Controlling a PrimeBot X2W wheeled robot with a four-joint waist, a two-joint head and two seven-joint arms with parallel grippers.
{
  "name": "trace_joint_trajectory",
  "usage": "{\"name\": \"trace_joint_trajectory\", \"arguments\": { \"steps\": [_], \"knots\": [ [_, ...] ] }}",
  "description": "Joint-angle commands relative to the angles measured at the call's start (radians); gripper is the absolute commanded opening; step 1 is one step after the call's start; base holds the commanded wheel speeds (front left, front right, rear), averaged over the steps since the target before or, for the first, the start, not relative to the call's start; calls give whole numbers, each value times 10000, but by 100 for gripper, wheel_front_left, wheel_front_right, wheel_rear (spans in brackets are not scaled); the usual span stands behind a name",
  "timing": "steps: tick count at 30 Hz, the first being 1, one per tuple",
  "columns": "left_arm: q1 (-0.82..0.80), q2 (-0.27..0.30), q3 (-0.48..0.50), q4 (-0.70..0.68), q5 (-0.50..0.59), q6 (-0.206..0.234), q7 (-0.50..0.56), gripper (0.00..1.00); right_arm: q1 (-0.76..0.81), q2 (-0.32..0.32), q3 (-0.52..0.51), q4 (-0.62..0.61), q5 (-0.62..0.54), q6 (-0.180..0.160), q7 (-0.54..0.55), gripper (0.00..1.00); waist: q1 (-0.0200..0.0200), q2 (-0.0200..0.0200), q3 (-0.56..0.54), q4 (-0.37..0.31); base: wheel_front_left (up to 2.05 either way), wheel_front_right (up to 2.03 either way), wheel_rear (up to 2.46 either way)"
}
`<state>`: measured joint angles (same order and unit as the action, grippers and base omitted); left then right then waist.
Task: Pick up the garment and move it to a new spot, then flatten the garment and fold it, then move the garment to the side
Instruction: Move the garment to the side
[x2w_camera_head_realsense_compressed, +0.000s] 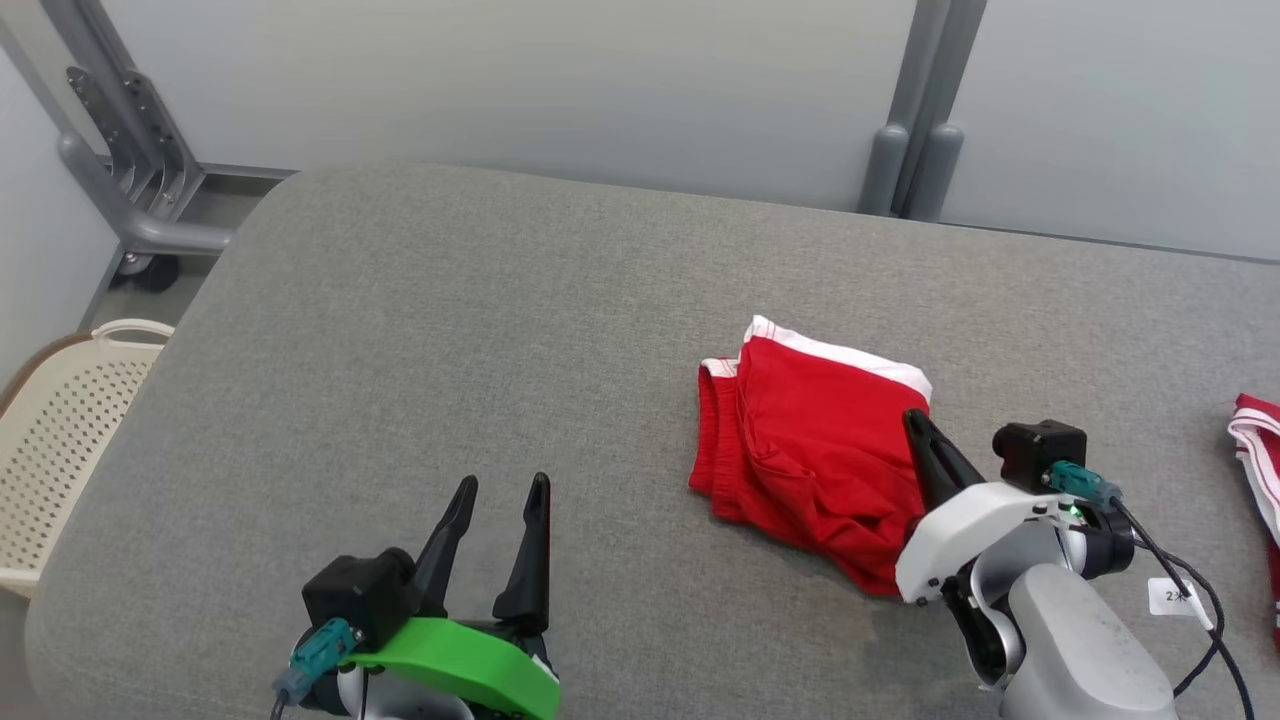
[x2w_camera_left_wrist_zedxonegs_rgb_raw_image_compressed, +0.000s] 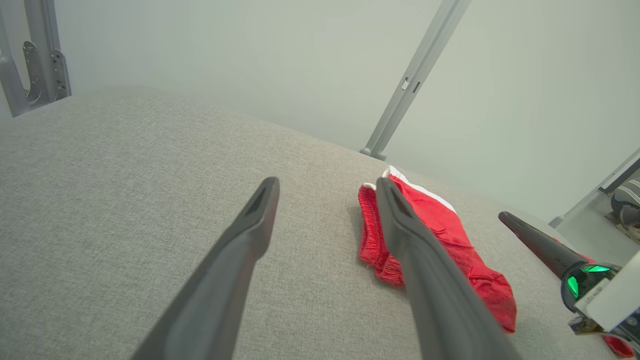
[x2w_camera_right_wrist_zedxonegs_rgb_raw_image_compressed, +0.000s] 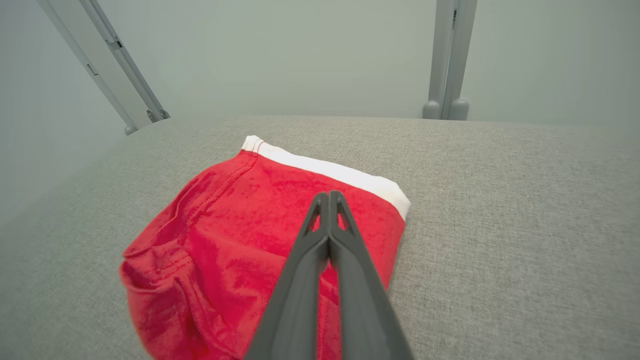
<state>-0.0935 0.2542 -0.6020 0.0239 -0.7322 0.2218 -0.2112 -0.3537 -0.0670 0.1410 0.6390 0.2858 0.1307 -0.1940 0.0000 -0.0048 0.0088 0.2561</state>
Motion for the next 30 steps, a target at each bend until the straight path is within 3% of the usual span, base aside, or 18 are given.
{"name": "trace_joint_trajectory", "arguments": {
  "steps": [1, 15, 25, 30],
  "knots": [
    [-139, 1, 31, -24, 85, 11, -7, 100, 36, -18, 69, 66, -96, 0, 20, 0, 0, 48, 206, 255, 0, 0, 0],
    [-401, -73, 82, 80, 71, -99, -144, 100, -608, 147, 2178, 1529, 774, 0, -380, 0, 0, 48, 668, 1121, 0, 0, 0],
    [-537, -187, 101, 203, 54, -171, -239, 100, -1307, 142, 4333, 2178, 1605, 0, -518, 0, 0, 48, 892, 1329, 0, 0, 0],
    [-591, -236, 141, 266, 38, -170, -277, 100, -1557, 144, 4917, 2644, 1784, 0, -580, 0, 0, 48, 918, 1312, 0, 0, 0]
  ]
}}
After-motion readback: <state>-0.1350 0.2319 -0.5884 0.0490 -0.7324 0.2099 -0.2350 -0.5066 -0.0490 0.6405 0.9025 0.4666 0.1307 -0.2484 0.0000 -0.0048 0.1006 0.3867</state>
